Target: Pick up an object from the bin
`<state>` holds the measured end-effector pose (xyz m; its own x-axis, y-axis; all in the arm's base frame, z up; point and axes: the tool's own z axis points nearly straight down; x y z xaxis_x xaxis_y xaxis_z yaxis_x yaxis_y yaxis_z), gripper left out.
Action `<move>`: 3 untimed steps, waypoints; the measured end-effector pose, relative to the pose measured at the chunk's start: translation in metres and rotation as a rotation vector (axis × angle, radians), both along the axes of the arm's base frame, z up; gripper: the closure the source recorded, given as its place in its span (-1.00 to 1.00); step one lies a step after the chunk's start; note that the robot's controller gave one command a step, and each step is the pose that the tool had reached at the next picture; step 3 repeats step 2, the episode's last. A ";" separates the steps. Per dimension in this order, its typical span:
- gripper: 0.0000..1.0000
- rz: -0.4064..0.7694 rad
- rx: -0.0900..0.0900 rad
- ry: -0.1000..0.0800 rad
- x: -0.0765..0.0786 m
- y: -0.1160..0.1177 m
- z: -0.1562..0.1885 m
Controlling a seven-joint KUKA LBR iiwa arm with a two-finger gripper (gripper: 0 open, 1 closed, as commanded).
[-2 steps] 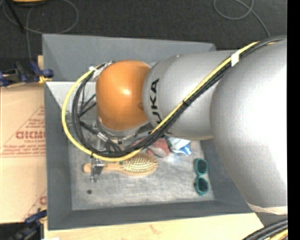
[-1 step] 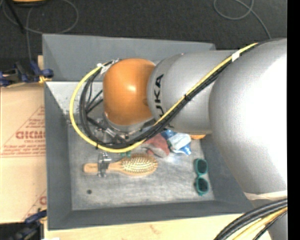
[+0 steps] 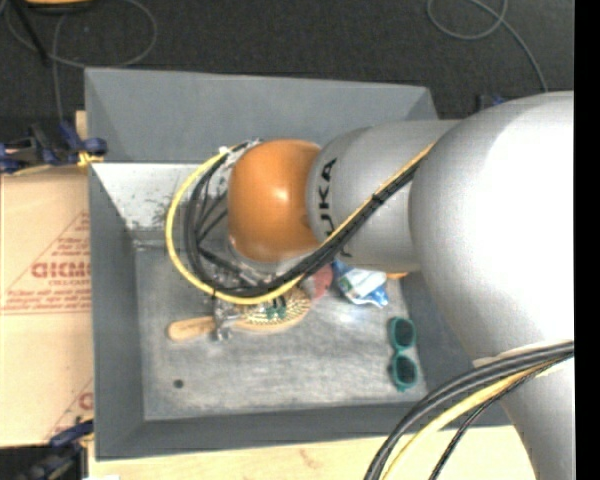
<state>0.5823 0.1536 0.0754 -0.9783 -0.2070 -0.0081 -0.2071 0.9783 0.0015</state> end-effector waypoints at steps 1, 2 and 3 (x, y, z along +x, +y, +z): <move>1.00 -0.001 0.000 0.000 0.000 0.000 0.000; 1.00 -0.008 -0.002 0.003 0.002 -0.010 0.139; 1.00 -0.008 -0.002 0.003 0.002 -0.010 0.139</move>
Offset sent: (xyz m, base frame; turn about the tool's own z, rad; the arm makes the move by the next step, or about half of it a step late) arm 0.0003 -0.0088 0.1377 0.0030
